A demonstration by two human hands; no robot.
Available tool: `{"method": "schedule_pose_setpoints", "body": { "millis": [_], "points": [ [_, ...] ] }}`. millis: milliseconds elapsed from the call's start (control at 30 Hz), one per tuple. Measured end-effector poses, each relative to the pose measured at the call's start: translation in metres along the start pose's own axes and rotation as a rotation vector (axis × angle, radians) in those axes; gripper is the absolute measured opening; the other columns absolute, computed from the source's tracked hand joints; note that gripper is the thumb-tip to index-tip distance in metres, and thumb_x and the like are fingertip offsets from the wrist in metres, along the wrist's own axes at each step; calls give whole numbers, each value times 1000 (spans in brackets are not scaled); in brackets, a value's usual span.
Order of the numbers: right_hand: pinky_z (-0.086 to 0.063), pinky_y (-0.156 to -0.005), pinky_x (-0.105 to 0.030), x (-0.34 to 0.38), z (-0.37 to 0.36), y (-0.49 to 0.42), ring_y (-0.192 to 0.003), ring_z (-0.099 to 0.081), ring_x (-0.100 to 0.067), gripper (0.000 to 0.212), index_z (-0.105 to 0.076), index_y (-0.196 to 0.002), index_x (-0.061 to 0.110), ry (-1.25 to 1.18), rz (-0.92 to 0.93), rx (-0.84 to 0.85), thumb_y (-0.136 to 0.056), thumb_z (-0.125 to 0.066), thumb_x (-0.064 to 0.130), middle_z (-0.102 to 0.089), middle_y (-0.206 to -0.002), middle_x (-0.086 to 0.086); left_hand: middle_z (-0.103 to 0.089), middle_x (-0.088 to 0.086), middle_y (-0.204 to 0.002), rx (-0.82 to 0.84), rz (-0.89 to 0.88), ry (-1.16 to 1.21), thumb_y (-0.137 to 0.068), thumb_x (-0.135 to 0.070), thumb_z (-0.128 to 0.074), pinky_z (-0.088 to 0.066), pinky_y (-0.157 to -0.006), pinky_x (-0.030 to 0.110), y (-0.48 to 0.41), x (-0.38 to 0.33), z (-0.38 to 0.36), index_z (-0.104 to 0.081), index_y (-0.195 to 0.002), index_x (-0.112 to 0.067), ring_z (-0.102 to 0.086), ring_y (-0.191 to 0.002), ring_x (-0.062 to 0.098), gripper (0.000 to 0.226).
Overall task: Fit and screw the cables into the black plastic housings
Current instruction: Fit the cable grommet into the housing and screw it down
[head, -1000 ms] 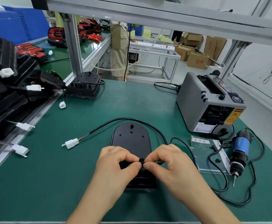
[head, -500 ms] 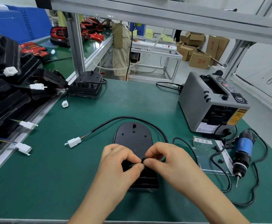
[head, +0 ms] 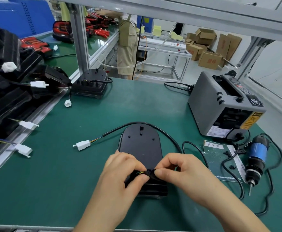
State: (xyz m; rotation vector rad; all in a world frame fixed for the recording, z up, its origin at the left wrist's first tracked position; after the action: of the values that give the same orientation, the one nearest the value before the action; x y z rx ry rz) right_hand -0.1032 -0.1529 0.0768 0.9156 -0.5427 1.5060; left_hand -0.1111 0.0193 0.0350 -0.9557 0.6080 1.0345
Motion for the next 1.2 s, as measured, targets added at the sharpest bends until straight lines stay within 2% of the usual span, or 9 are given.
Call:
{"method": "schedule_pose_setpoints", "body": {
  "millis": [67, 200, 367, 633, 767, 933, 1100, 1200],
  "points": [
    [-40, -59, -17, 1, 1, -3, -59, -49, -3, 11, -68, -71, 22, -4, -21, 46, -81, -71, 24, -62, -64, 10, -56, -13, -86, -14, -12, 10, -77, -40, -60, -25, -108, 21, 1, 2, -1, -59, -82, -35, -49, -103, 10, 7],
    [-40, -63, -18, 4, 4, -10, -63, -50, -4, 11, -68, -71, 21, 1, -43, 130, -82, -71, 21, -62, -68, 9, -53, -14, -88, -18, -10, 30, -76, -42, -56, -17, -110, 14, 2, 4, -2, -59, -82, -35, -48, -104, 10, 10],
    [-41, -64, -14, 11, 9, -25, -61, -51, 3, 9, -68, -73, 24, 109, -66, 274, -81, -72, 23, -62, -64, 16, -55, -14, -91, -36, -7, 60, -75, -40, -59, -19, -111, 17, 2, 7, -3, -60, -80, -31, -50, -106, 10, 10],
    [-47, -81, -26, 31, 16, -50, -70, -55, 1, 9, -69, -82, 21, 424, -65, 477, -81, -71, 30, -63, -69, 17, -56, -15, -92, -57, 7, 69, -75, -43, -57, -22, -111, 21, 3, 9, -4, -62, -76, -28, -50, -110, 7, 15],
    [-38, -66, -15, 41, 16, -53, -59, -51, 10, 7, -66, -76, 30, 542, -31, 550, -82, -68, 33, -60, -63, 26, -56, -13, -88, -57, 8, 84, -76, -43, -56, -20, -111, 19, 3, 9, -4, -59, -84, -31, -50, -110, 8, 14],
    [-37, -66, -16, 44, 16, -58, -60, -52, 9, 7, -66, -76, 31, 602, 16, 589, -82, -69, 33, -60, -63, 26, -56, -11, -85, -66, 10, 86, -76, -43, -56, -20, -109, 15, 3, 10, -5, -60, -84, -30, -49, -109, 10, 16],
    [-37, -62, -11, 44, 17, -58, -61, -51, 7, 9, -65, -75, 31, 585, 57, 606, -84, -68, 30, -60, -63, 23, -56, -11, -86, -71, 9, 82, -75, -37, -64, -27, -110, 27, 4, 11, -6, -59, -84, -31, -47, -111, 7, 12],
    [-39, -60, -7, 45, 18, -56, -61, -51, 6, 11, -64, -74, 31, 559, 78, 602, -84, -68, 29, -59, -63, 22, -56, -12, -86, -81, -3, 85, -76, -36, -63, -26, -110, 26, 4, 10, -5, -61, -81, -30, -48, -111, 7, 8]
  ]
}}
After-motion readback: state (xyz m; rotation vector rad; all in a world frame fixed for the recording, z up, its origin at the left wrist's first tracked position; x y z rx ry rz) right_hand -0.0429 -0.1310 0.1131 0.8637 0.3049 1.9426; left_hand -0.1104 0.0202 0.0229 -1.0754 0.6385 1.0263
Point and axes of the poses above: each hand's wrist, its own y-axis away from the middle knuckle, its own z-axis out of the back of the hand, x = y × z, the point moved 2 cm from there along -y, towards the middle knuckle
